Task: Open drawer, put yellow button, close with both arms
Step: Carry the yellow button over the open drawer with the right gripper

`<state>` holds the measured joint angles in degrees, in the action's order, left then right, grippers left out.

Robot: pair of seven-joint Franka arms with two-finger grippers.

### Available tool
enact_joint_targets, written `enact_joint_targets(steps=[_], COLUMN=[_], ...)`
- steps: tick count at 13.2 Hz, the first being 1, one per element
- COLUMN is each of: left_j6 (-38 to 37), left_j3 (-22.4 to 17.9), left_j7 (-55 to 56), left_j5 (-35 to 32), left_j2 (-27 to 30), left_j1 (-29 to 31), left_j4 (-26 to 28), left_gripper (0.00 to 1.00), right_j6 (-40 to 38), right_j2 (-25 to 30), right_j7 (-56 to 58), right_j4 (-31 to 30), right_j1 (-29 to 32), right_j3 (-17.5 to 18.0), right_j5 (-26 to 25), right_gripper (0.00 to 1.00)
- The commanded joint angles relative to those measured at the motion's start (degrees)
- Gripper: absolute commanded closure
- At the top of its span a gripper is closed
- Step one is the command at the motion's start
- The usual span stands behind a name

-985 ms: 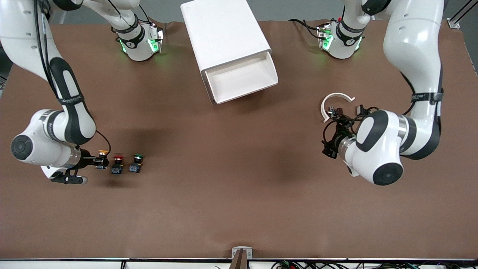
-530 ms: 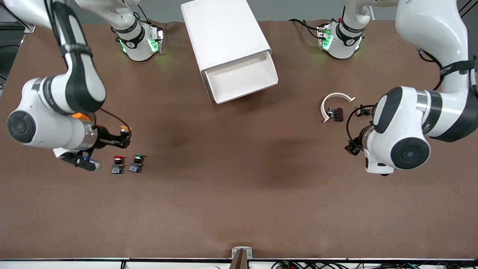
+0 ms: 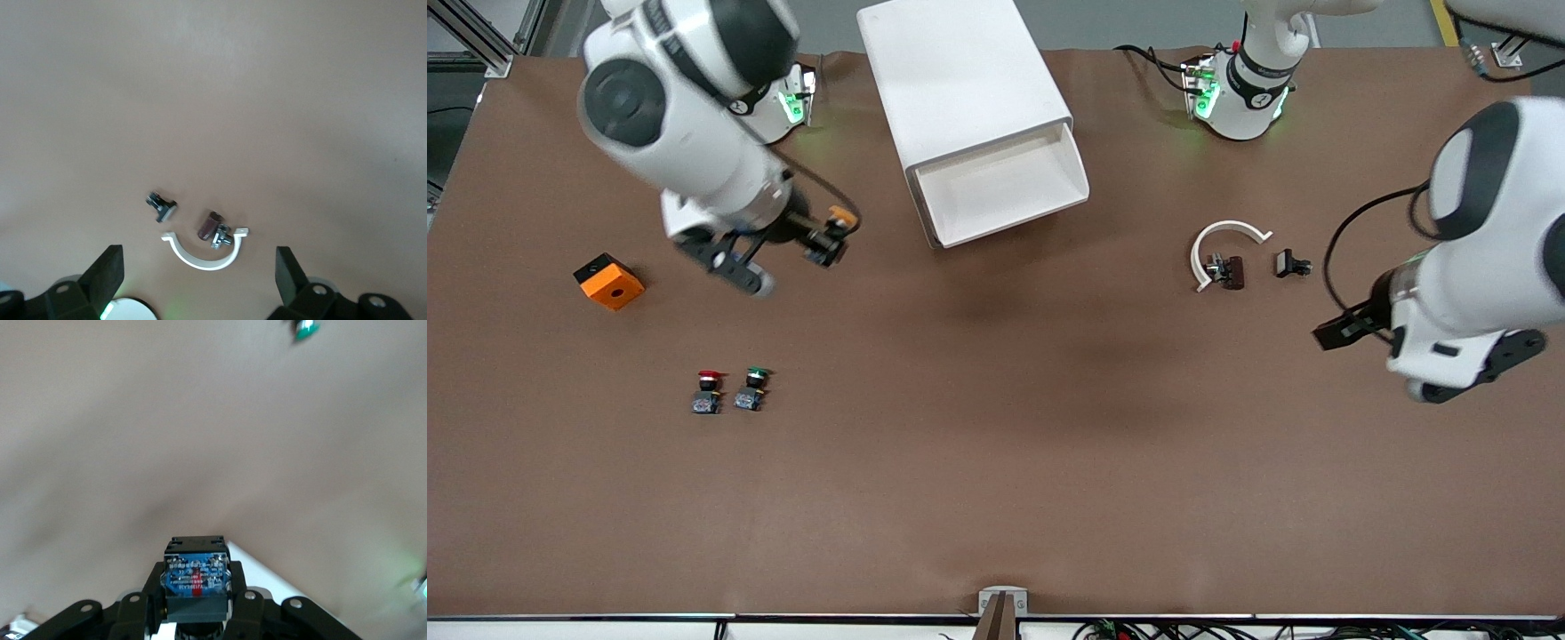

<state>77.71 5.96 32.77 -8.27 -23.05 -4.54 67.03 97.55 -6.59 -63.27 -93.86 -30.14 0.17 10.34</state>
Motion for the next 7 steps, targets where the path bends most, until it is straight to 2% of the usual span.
enact_joint_targets(steps=[1, 4, 5, 7], left_j6=[1.0, 1.0, 2.5, 9.1], left_j3=[0.3, 0.5, 0.5, 0.5], left_j7=[-11.2, -13.6, -15.1, -20.3], left_j5=[1.2, 3.6, 5.7, 8.5], left_j2=[3.8, 6.9, 8.7, 16.4], left_j1=[2.6, 5.1, 6.4, 9.0], left_j4=[2.5, 4.1, 6.7, 17.7], left_gripper=[0.00, 0.00, 0.00, 0.00], right_j6=[0.1, 1.2, 1.7, 2.2], right_j2=[0.7, 0.7, 0.6, 0.1], right_j7=[-12.0, -22.9, -26.1, -30.9], right_j4=[1.8, 2.5, 2.5, 2.5], right_j1=[-8.7, -16.2, -18.5, -22.5], right_j3=[-1.0, -0.9, -0.9, -1.0], right_j5=[-0.5, -4.3, -6.5, -9.7], right_gripper=[1.00, 1.00, 1.00, 1.00])
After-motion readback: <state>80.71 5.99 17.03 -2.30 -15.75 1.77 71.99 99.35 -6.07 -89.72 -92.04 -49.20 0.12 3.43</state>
